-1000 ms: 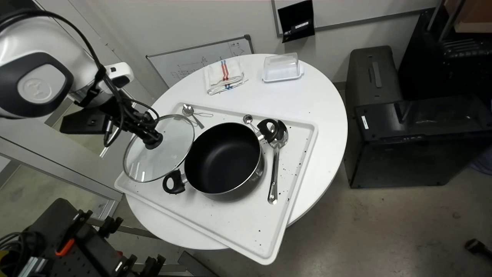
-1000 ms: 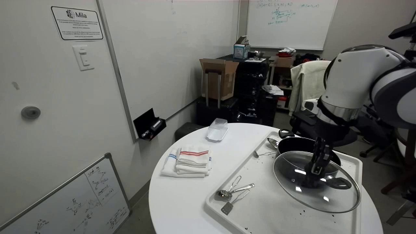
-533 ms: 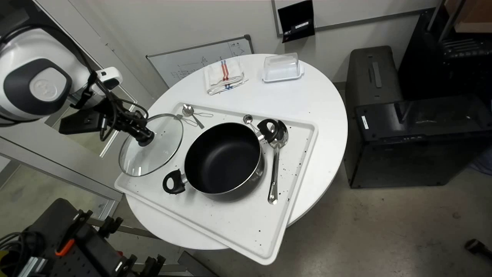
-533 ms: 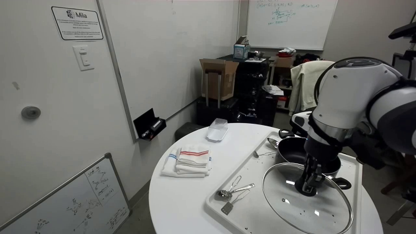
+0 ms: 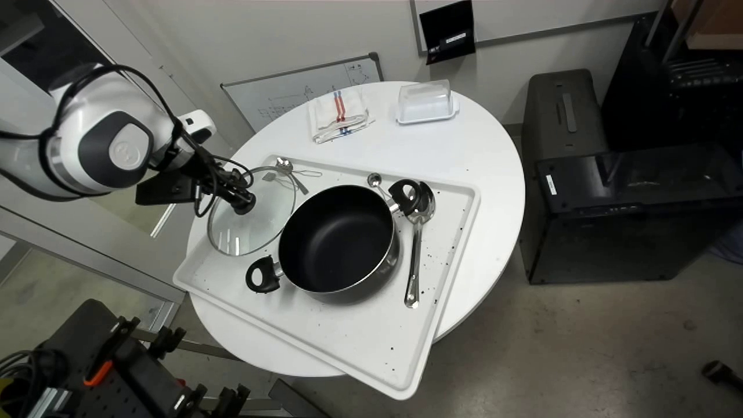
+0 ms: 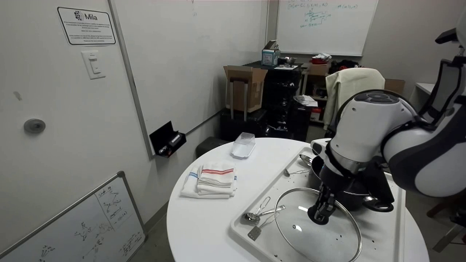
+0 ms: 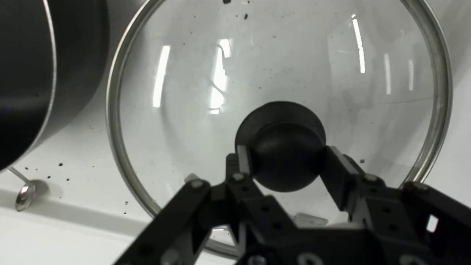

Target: Remove the lid from the black pot

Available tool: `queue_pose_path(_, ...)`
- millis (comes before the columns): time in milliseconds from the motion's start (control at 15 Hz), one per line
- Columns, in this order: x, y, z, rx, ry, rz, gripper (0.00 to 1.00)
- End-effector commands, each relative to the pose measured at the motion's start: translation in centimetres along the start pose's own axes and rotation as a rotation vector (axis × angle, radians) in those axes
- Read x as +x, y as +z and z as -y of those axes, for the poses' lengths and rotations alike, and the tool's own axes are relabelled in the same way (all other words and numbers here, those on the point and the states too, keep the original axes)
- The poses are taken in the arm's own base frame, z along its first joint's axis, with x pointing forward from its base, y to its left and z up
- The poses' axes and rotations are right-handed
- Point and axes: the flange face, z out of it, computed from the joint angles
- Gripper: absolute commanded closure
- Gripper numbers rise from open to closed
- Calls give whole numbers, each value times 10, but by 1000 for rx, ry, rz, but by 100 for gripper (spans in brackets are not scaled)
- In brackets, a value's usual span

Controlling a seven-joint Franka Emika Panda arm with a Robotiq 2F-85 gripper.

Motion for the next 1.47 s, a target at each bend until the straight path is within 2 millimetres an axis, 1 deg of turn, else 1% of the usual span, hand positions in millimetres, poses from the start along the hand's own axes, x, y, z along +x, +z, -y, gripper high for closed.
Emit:
queue_pose_path(0,11,26,-10,3,8,-34,75)
queue_pose_path(200,7,49,-17,-10,14,-13,75)
queue_pose_path(400,2,65,-22,-16,17,10,75)
queue_pose_path(533,0,71,-24,-18,19,20,75)
queue_pose_path(733,-2,69,-24,-15,17,22,75)
queue_pose_path(867,-5,66,-24,-10,17,25,25)
queue_pose_path(933,-7,63,-24,-4,17,31,23)
queue_pose_path(1133,-17,52,-25,13,10,48,4)
queue_pose_path(1200,-22,47,-26,21,5,57,1)
queue_pose_path(1400,-37,29,-29,57,-13,74,0)
